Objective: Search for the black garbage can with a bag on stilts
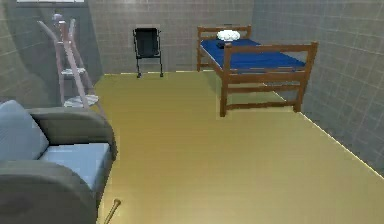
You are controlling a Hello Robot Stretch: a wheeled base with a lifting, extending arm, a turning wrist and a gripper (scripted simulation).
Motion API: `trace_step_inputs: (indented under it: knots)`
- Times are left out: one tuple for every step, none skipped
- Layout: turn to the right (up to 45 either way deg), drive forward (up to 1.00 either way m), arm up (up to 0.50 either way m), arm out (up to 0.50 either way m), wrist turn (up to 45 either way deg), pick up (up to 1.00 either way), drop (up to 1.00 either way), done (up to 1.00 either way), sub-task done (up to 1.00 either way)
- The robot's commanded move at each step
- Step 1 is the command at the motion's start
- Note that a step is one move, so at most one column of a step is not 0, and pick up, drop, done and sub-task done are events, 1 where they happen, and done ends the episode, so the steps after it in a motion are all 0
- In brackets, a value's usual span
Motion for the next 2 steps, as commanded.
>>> trace_step_inputs:
  knots:
    - [0.0, 1.0, 0.0, 0.0, 0.0, 0.0, 0.0, 0.0, 0.0]
    - [-3.0, 0.0, 0.0, 0.0, 0.0, 0.0, 0.0, 0.0, 0.0]
